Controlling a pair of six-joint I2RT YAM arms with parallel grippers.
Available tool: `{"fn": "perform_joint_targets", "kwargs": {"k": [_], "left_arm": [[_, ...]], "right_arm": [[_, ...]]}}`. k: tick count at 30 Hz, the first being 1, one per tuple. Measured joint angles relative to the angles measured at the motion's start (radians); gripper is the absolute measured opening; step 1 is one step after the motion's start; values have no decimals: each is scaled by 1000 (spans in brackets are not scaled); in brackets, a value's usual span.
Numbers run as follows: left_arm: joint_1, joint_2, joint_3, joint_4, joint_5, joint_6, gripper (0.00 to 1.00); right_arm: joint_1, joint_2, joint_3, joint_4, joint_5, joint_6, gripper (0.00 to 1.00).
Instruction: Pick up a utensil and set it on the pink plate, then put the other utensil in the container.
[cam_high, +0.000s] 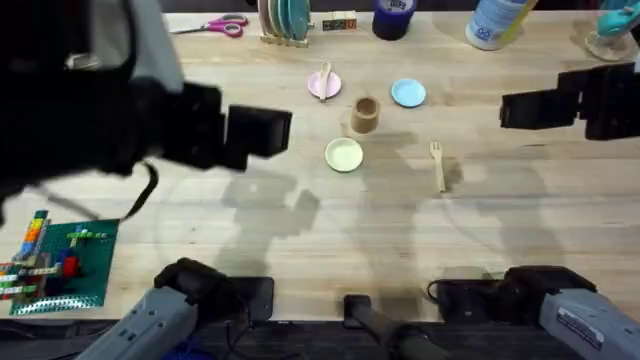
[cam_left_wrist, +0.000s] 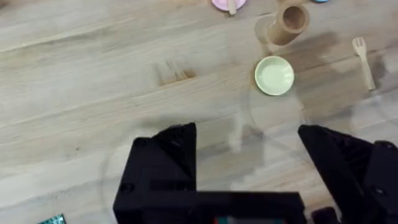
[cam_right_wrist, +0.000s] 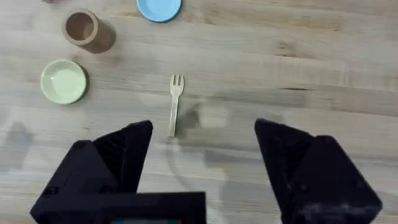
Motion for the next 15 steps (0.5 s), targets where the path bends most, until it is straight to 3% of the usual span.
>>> {"fn": "perform_joint_targets", "kwargs": {"k": [5,10,15], "left_arm": [[0,-97,-54,8,3,14,995],[0,-94,-70,-56,12,18,995],[0,-89,-94,-19,34,47,995]], "right_arm": [[0,0,0,0,0,0,997],[0,0,0,0,0,0,998],[0,6,0,0,-8,0,998]]}}
